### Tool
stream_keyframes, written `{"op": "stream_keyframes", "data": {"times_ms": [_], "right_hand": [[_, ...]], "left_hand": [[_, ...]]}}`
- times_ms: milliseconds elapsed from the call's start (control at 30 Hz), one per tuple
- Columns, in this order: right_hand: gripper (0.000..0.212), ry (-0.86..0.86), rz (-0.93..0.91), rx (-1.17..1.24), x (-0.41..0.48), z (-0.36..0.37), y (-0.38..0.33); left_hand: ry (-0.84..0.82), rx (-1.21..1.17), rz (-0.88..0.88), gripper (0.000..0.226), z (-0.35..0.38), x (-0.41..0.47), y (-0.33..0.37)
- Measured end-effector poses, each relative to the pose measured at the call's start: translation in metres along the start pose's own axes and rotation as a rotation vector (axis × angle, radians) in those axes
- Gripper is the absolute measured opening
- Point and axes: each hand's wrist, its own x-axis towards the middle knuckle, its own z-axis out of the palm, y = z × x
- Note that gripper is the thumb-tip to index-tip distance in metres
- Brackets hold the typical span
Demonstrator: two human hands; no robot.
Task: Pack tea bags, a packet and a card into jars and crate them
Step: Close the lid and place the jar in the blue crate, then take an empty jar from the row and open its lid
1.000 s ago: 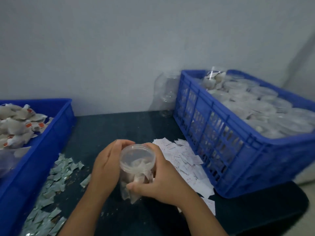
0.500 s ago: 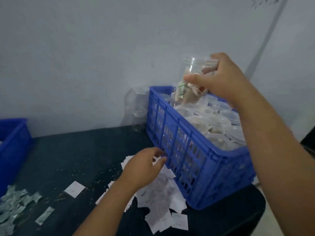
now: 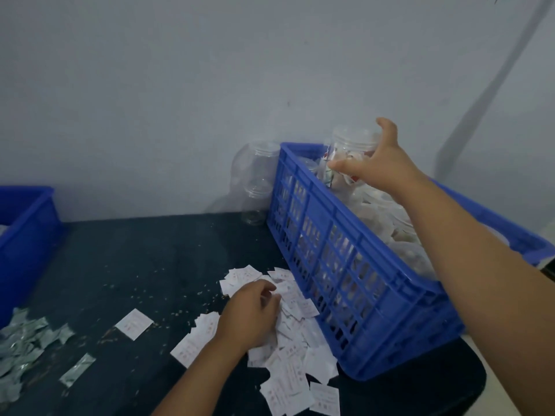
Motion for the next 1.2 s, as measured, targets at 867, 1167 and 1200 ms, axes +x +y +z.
{"op": "stream_keyframes", "data": {"times_ms": [867, 1167, 1200], "right_hand": [[0.014, -0.3, -0.564, 0.322, -0.225, 0.108, -0.088], [0.056, -0.383, -0.147, 0.424, -0.295, 0.3, -0.027], [0.057, -0.369, -0.176, 0.414, -0.297, 0.303, -0.023]], "left_hand": [[0.215, 0.017, -0.015, 0.01, -0.143, -0.124, -0.033], [0.453, 0.229, -0.155, 0.029, -0.227, -0.172, -0.048], [0.484, 0.255, -0.191, 0.031, -0.247, -0.173, -0.05]]}}
